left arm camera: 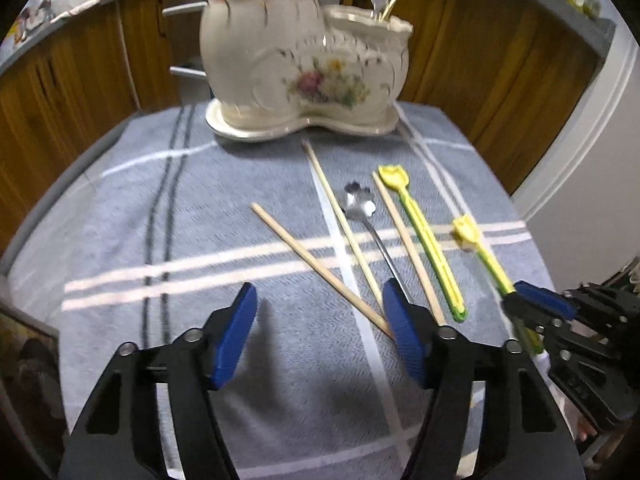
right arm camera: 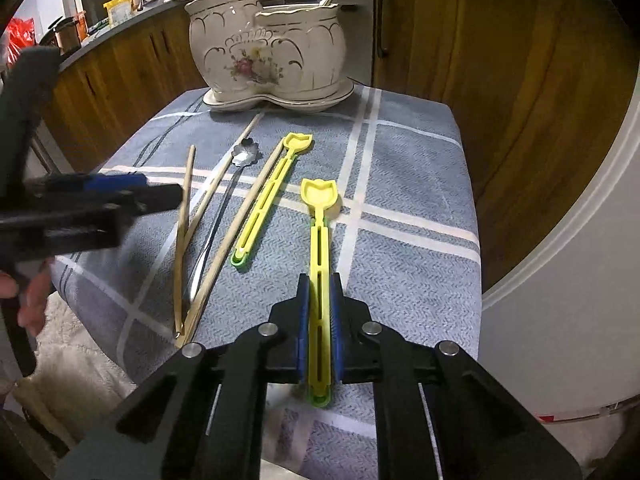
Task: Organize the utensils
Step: 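Grasp a wooden chopstick with the left gripper while the right gripper grasps a yellow utensil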
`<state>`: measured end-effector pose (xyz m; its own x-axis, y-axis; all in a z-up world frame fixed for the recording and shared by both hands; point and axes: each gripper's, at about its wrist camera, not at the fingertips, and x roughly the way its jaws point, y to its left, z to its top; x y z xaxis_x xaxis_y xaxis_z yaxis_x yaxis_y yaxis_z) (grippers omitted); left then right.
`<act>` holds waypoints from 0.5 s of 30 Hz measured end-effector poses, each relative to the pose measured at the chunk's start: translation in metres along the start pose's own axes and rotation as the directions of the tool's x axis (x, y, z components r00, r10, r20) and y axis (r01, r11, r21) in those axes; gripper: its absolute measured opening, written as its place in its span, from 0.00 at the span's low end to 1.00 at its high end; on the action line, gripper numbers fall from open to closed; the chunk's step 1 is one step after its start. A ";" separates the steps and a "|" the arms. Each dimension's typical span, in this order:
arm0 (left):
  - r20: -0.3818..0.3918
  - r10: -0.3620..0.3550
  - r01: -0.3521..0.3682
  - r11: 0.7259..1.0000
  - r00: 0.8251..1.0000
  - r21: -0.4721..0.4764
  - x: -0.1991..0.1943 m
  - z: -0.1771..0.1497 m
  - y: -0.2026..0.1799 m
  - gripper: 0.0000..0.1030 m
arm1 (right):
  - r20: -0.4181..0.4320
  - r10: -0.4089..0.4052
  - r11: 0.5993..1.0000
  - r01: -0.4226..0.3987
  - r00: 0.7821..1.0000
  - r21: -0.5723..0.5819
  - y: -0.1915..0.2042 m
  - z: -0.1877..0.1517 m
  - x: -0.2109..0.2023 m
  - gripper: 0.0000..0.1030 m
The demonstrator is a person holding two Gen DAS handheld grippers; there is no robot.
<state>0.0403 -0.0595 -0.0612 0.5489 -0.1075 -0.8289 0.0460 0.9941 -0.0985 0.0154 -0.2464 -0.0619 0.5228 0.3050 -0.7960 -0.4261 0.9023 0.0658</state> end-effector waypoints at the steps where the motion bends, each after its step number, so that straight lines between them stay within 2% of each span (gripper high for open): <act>1: -0.013 0.002 -0.002 1.000 1.000 -0.007 0.004 -0.001 -0.001 0.58 | 0.001 0.001 1.000 -0.001 1.000 0.000 0.000 0.000 0.000 0.09; 5: -0.008 0.034 -0.034 0.999 0.999 0.001 0.007 0.000 -0.005 0.54 | 0.009 0.010 1.000 -0.010 1.000 0.003 -0.002 -0.001 -0.001 0.09; 8: -0.008 0.069 -0.069 0.997 0.998 0.023 0.010 0.002 -0.006 0.45 | 0.018 0.011 1.000 -0.011 1.000 0.001 -0.002 -0.001 -0.002 0.09; 9: -0.008 0.077 -0.077 0.997 0.997 0.033 0.011 0.004 -0.006 0.36 | 0.022 0.010 1.000 -0.010 1.000 -0.002 -0.002 0.000 -0.003 0.09; 13: -0.028 0.052 -0.050 0.997 0.998 0.059 0.011 0.010 0.008 0.13 | 0.031 0.001 1.000 0.000 1.000 -0.011 -0.001 -0.001 -0.006 0.09; 15: -0.040 0.038 -0.035 0.996 0.998 0.079 0.009 0.011 0.016 0.11 | 0.032 0.000 1.000 0.000 0.999 -0.008 -0.002 -0.002 -0.006 0.09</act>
<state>0.0552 -0.0444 -0.0637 0.5161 -0.0702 -0.8536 0.0929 0.9953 -0.0257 0.0117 -0.2507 -0.0582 0.5461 0.3149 -0.7762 -0.4318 0.8999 0.0613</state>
